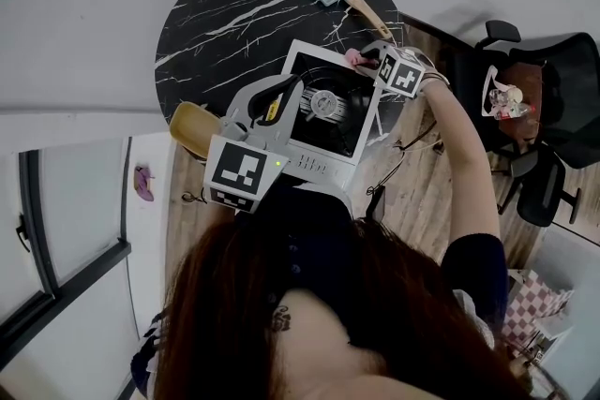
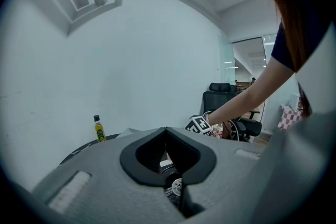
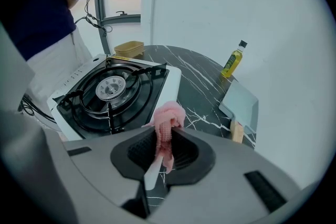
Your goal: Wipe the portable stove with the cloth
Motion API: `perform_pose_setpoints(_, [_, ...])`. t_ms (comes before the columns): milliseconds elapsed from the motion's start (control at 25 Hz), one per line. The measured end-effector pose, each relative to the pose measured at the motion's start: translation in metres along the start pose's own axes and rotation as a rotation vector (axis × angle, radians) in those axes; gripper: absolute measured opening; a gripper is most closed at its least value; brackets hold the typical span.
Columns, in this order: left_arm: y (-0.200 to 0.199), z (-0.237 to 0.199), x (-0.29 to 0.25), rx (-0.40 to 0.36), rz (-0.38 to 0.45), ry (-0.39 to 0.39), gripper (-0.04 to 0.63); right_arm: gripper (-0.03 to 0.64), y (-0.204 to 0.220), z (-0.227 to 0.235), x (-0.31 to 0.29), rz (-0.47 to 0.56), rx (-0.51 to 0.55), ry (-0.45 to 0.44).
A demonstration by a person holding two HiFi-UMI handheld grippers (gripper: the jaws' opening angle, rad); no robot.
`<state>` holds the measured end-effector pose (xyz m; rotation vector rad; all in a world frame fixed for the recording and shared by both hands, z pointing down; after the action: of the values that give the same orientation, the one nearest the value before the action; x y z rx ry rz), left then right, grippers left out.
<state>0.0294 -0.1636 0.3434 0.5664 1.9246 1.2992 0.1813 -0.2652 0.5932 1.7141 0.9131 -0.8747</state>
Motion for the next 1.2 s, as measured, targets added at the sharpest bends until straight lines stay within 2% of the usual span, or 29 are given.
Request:
perform_pose_setpoints(680, [0.003,0.008,-0.004,-0.01,-0.011,0.018,0.011,0.06,0.018,-0.009,0.008,-0.012,-0.042,0.01])
perform_pose_setpoints(1200, [0.002,0.014,-0.007,-0.025,-0.014,0.044,0.012,0.06,0.026,-0.016,0.018,-0.008,-0.091,0.058])
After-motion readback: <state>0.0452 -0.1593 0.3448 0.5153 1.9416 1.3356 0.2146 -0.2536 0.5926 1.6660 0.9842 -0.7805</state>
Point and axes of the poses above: the fingertips, and each gripper's own axes: x backward along the fingers, z to its right, y out of its underside, the point moved 2 cm from there along x, backward along the fingers, and after that the axes turned 15 degrees about x, right-handed, at the moved point
